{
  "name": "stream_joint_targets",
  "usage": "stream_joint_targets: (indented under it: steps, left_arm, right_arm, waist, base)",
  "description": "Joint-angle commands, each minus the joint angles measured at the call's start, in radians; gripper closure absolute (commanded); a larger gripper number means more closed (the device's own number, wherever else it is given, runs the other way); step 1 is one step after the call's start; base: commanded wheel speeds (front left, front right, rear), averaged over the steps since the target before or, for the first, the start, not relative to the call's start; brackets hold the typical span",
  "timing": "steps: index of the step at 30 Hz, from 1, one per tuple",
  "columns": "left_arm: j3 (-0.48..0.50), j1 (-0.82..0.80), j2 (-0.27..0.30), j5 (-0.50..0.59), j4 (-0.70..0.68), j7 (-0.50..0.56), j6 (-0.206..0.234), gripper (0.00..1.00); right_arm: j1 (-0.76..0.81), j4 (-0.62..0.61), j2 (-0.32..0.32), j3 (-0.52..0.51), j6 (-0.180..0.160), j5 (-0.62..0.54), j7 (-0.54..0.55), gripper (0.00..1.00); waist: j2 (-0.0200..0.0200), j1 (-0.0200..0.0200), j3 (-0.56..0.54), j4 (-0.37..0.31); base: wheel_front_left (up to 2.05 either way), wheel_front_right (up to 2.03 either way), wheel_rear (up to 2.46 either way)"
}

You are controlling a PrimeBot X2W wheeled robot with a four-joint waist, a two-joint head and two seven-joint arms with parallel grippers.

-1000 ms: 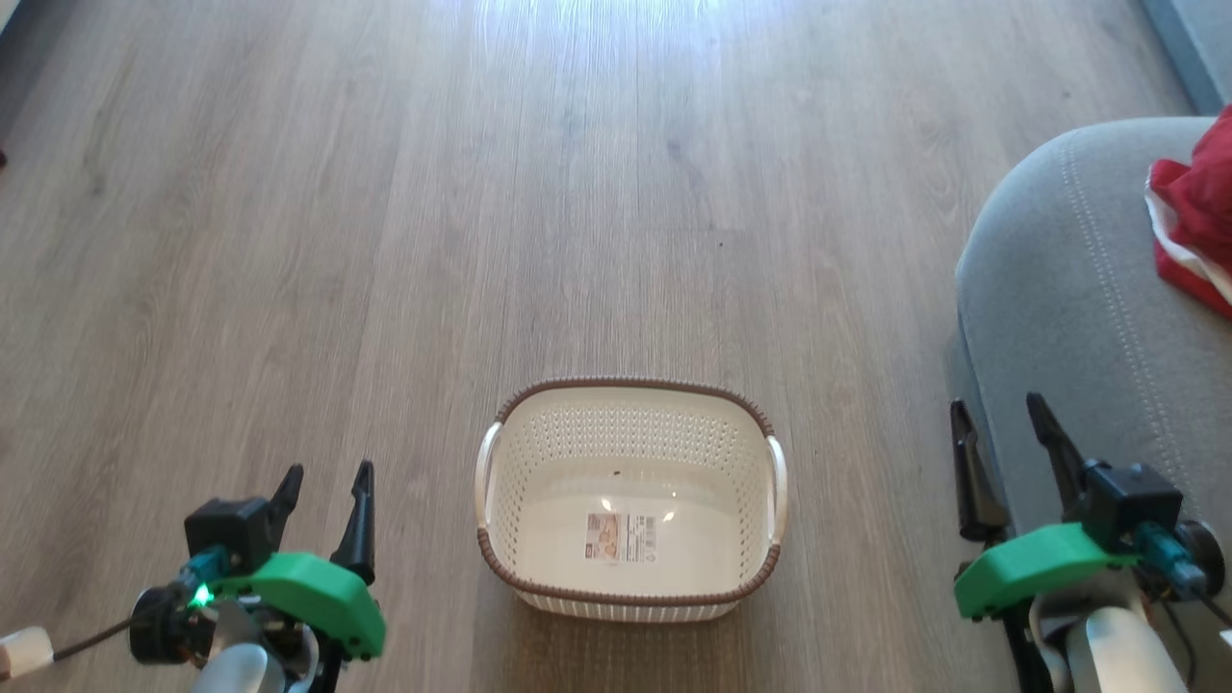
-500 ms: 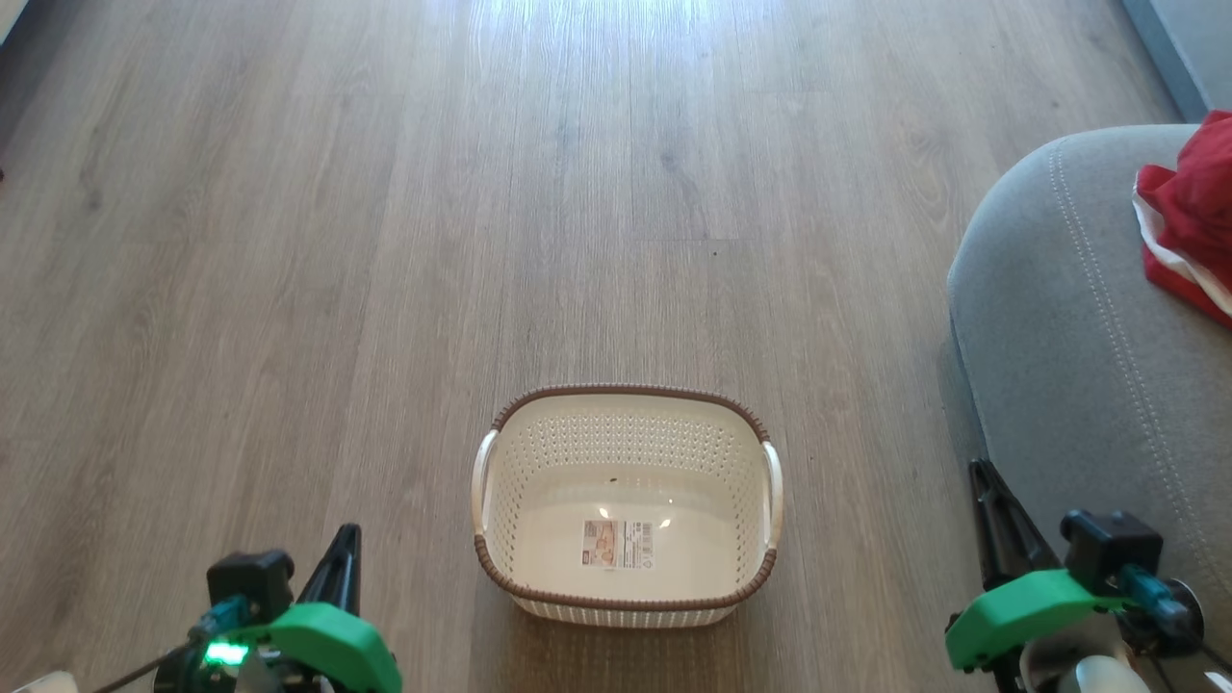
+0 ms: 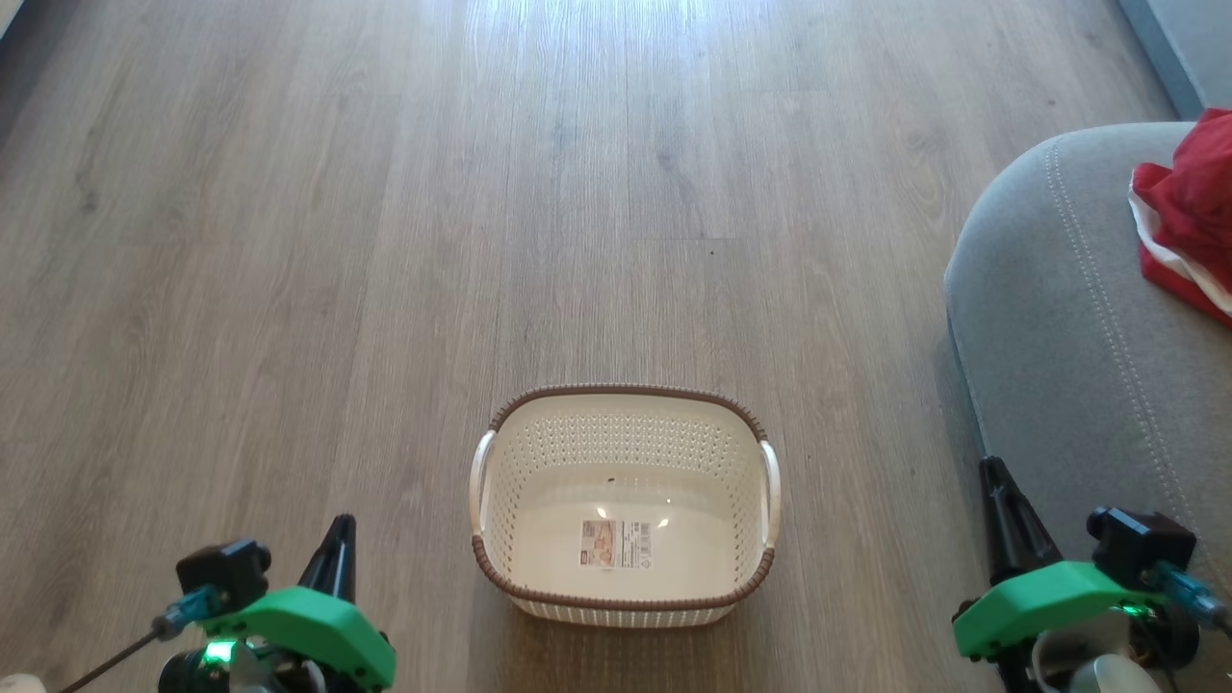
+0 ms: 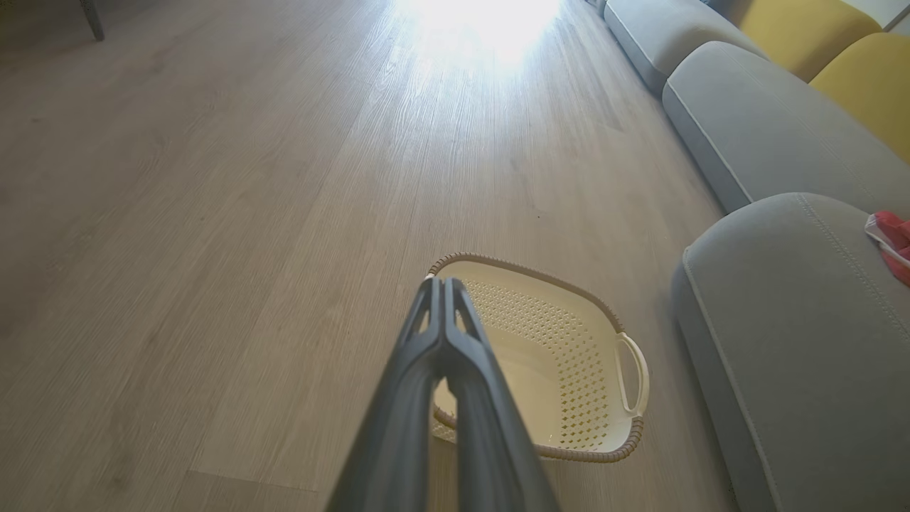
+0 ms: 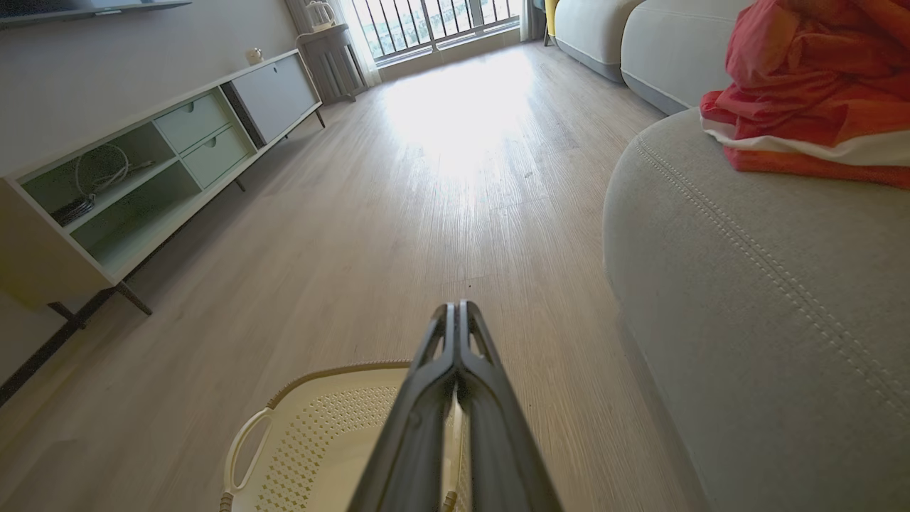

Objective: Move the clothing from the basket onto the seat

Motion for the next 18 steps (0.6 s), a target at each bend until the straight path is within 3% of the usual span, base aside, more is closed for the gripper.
stream_joint_targets:
  steps: [1, 18]
  left_arm:
    - [0.029, -0.043, 0.006, -0.024, -0.036, 0.004, -0.012, 1.00]
    - [0.091, -0.044, -0.020, -0.185, -0.059, 0.056, -0.046, 1.00]
  right_arm:
    - [-0.044, -0.037, -0.004, -0.005, 0.000, 0.033, 0.005, 1.00]
    - [-0.054, -0.046, -0.004, -0.012, 0.000, 0.249, 0.057, 1.00]
  waist:
    - [0.0000, 0.0001, 0.000, 0.000]
    - [0.0000, 0.0001, 0.001, -0.006]
  base:
    - [0.00, 0.00, 0.00]
    - [0.00, 0.00, 0.00]
